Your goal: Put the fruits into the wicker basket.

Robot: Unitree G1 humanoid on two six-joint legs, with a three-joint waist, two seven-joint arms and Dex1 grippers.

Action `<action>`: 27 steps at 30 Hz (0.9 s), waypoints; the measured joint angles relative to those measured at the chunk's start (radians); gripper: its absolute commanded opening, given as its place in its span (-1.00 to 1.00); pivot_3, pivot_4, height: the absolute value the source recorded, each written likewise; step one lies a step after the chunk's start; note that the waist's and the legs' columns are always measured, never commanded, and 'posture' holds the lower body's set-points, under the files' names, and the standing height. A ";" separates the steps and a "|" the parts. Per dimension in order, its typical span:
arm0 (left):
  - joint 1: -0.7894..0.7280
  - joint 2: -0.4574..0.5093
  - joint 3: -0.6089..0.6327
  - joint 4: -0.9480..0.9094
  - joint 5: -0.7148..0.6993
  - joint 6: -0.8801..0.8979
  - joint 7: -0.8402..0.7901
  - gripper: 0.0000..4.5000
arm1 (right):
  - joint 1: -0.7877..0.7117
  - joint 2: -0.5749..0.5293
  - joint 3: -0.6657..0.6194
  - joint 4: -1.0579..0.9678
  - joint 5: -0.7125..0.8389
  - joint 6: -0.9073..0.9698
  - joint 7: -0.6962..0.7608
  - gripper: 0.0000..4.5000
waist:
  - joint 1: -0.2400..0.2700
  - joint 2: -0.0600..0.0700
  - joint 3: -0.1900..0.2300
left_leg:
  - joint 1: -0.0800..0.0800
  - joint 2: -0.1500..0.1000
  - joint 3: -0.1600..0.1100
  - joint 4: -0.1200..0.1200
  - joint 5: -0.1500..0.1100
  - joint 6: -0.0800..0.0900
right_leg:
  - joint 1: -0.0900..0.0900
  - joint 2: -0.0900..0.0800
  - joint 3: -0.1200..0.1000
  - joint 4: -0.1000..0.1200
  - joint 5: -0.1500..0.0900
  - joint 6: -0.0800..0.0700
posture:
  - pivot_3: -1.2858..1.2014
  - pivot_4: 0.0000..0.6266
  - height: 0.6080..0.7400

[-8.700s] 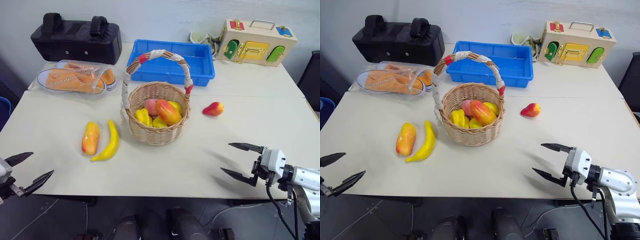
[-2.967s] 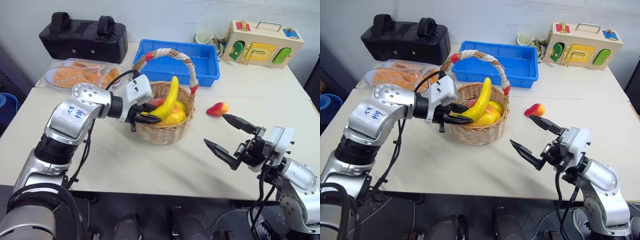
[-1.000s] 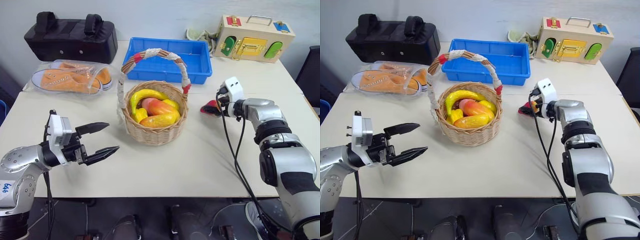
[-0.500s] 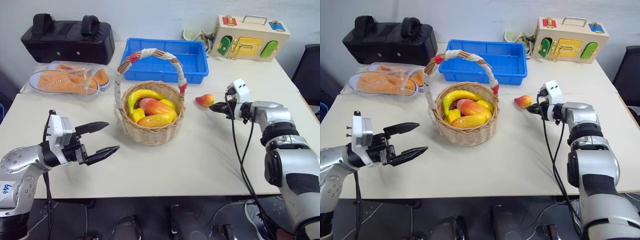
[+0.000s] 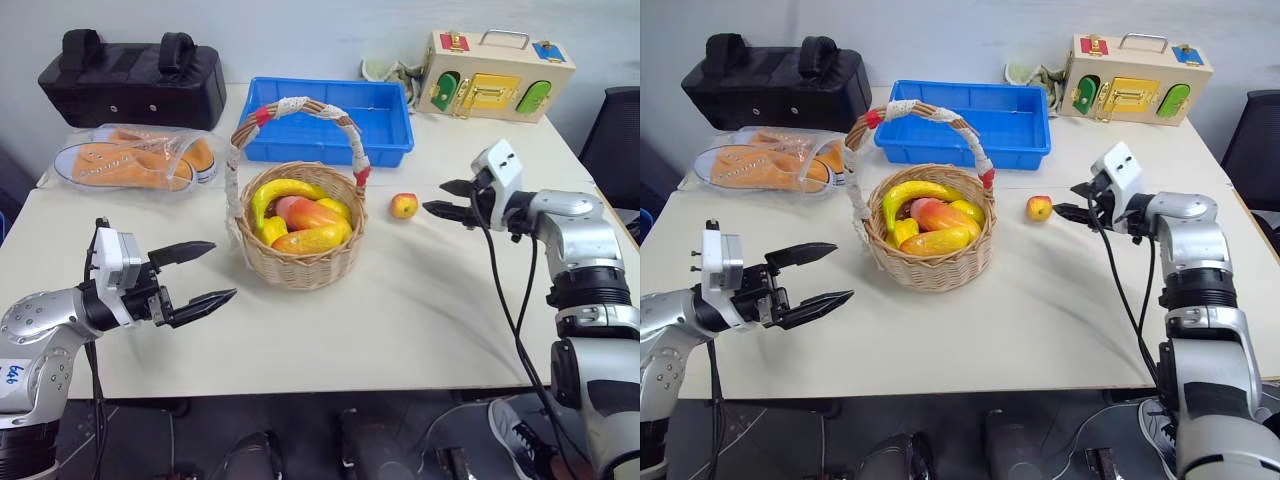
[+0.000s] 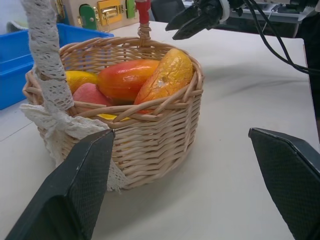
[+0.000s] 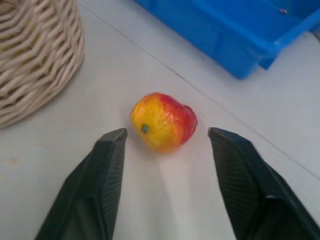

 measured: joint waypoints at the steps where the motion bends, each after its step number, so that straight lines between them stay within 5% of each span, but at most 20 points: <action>1: -0.008 0.000 -0.006 -0.001 0.000 -0.001 0.000 1.00 | -0.032 0.020 0.018 0.031 -0.018 -0.025 -0.021 0.92 | -0.002 0.000 0.000 | 0.000 0.000 0.000 0.000 0.000 0.000 | 0.000 0.000 0.000 0.000 0.000 0.000 | 0.03 -0.52 1.00; 17: -0.004 -0.003 -0.019 -0.008 -0.001 -0.001 0.029 1.00 | -0.243 0.134 0.190 0.513 -0.252 -0.228 -0.158 0.92 | -0.001 0.000 0.000 | 0.000 0.000 -0.001 0.001 -0.001 0.000 | 0.000 0.000 -0.001 0.000 0.000 0.000 | 0.03 -0.52 1.00; 21: -0.005 -0.003 -0.019 -0.008 -0.001 -0.001 0.029 1.00 | -0.244 0.140 0.181 0.557 -0.258 -0.227 -0.187 0.53 | -0.003 0.000 0.000 | 0.000 0.000 0.000 0.001 0.000 0.000 | 0.000 0.000 0.000 0.001 0.000 0.000 | 0.03 -0.52 1.00; 24: -0.005 -0.003 -0.019 -0.008 -0.002 -0.001 0.029 1.00 | -0.244 0.144 0.165 0.561 -0.257 -0.228 -0.190 0.04 | -0.003 0.000 0.000 | 0.000 0.000 -0.001 0.000 0.000 0.000 | 0.000 0.000 -0.001 0.001 0.000 0.000 | 0.03 -0.52 1.00; 27: -0.005 -0.003 -0.019 -0.008 -0.005 -0.001 0.023 1.00 | -0.244 0.147 0.153 0.568 -0.254 -0.246 -0.205 -0.08 | -0.003 0.000 0.000 | 0.000 0.000 -0.001 0.000 0.000 0.000 | 0.000 0.000 -0.001 0.001 0.000 0.000 | 0.03 -0.52 1.00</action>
